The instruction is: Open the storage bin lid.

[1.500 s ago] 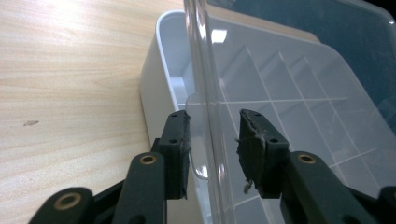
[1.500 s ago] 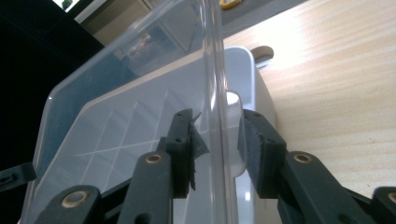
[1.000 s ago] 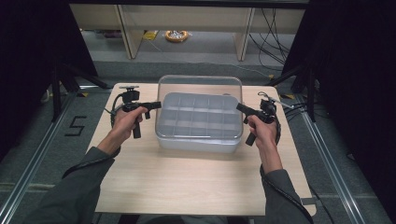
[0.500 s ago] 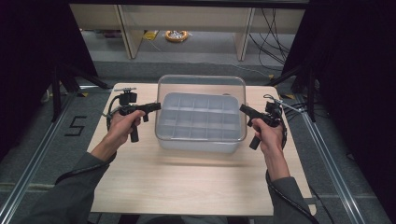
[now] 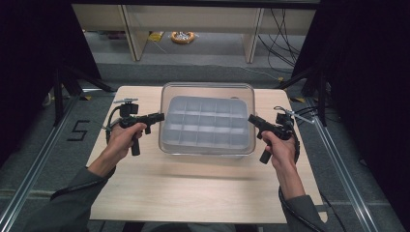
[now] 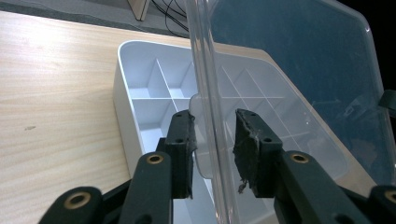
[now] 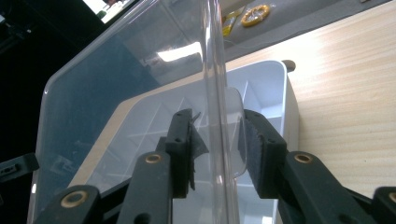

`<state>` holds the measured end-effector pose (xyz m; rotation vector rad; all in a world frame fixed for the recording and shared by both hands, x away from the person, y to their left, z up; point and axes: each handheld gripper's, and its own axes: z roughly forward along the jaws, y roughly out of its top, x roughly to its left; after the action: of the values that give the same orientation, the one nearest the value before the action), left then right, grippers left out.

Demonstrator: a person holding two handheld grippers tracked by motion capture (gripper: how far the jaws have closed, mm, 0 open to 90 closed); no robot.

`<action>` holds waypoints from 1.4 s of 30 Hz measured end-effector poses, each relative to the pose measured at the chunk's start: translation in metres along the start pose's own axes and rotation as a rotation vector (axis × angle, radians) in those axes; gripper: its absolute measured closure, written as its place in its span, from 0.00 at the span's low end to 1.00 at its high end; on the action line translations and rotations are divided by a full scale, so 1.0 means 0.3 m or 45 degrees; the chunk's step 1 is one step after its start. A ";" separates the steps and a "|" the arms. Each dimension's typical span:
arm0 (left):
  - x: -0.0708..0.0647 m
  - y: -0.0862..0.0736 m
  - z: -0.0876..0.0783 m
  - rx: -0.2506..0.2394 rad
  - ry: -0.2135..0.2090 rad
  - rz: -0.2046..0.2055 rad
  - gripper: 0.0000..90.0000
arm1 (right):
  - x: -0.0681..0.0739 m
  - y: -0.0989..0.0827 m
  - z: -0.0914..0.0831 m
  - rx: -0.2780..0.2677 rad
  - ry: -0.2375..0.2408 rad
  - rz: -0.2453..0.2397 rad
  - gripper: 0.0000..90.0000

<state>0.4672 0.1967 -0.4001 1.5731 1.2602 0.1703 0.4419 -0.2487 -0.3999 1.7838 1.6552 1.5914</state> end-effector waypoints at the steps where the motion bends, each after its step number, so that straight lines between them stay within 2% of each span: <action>1: -0.001 -0.005 -0.004 0.001 -0.004 0.001 0.74 | 0.009 -0.006 -0.005 0.010 -0.003 0.046 0.74; 3: -0.004 -0.015 -0.012 0.001 -0.011 0.004 0.74 | 0.002 -0.014 -0.013 -0.007 0.012 -0.003 0.74; 4: -0.005 -0.021 -0.015 0.002 -0.014 0.005 0.74 | 0.009 -0.018 -0.018 0.005 0.012 0.033 0.74; 5: -0.007 -0.027 -0.018 -0.002 -0.017 0.003 0.74 | 0.003 -0.021 -0.023 -0.008 0.009 -0.006 0.74; 6: -0.010 -0.035 -0.022 0.000 -0.017 0.007 0.74 | 0.008 -0.026 -0.029 -0.001 0.019 0.025 0.74; 7: -0.012 -0.040 -0.026 0.002 -0.019 0.009 0.74 | 0.006 -0.033 -0.034 -0.004 0.027 0.008 0.74; 9: -0.014 -0.053 -0.034 0.004 -0.029 0.014 0.74 | 0.010 -0.043 -0.048 0.003 0.009 0.030 0.74; 13: -0.019 -0.088 -0.047 0.011 -0.039 0.021 0.74 | 0.003 -0.071 -0.072 -0.005 0.029 0.007 0.74; 15: -0.021 -0.110 -0.057 0.025 -0.047 0.033 0.74 | 0.008 -0.089 -0.091 0.004 0.022 0.030 0.74; 16: -0.023 -0.122 -0.062 0.030 -0.047 0.030 0.74 | 0.001 -0.099 -0.099 0.000 0.017 -0.018 0.74; 17: -0.023 -0.134 -0.068 0.036 -0.052 0.037 0.74 | 0.004 -0.112 -0.104 0.008 0.036 0.005 0.75; 19: -0.025 -0.156 -0.081 0.042 -0.056 0.038 0.74 | 0.003 -0.147 -0.127 0.021 0.031 0.007 0.74; 25: -0.028 -0.204 -0.116 0.050 -0.062 0.054 0.74 | -0.004 -0.200 -0.147 0.033 0.052 0.001 0.74; 26: -0.028 -0.211 -0.120 0.055 -0.068 0.052 0.74 | -0.003 -0.209 -0.151 0.032 0.058 0.014 0.74; 28: -0.027 -0.223 -0.128 0.061 -0.072 0.053 0.74 | -0.004 -0.226 -0.160 0.033 0.065 0.001 0.74; 29: -0.027 -0.230 -0.133 0.059 -0.072 0.050 0.74 | -0.002 -0.233 -0.166 0.041 0.049 -0.009 0.74; 33: -0.023 -0.259 -0.150 0.066 -0.089 0.032 0.74 | 0.001 -0.264 -0.185 0.042 0.079 0.019 0.75; 34: -0.021 -0.266 -0.153 0.068 -0.092 0.035 0.74 | 0.003 -0.271 -0.188 0.049 0.056 0.012 0.75; 35: -0.020 -0.274 -0.155 0.070 -0.095 0.035 0.74 | 0.002 -0.285 -0.192 0.044 0.074 0.006 0.75; 37: -0.019 -0.286 -0.159 0.076 -0.089 0.031 0.74 | 0.003 -0.292 -0.195 0.054 0.054 0.002 0.75; 40: -0.015 -0.301 -0.164 0.072 -0.089 0.031 0.74 | 0.000 -0.316 -0.202 0.055 0.074 0.004 0.75; 42: -0.016 -0.310 -0.169 0.073 -0.094 0.028 0.74 | 0.001 -0.331 -0.210 0.066 0.064 0.014 0.75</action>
<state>0.3744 0.2135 -0.4482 1.6283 1.1995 0.0900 0.3360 -0.2450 -0.4507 1.7949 1.7275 1.6251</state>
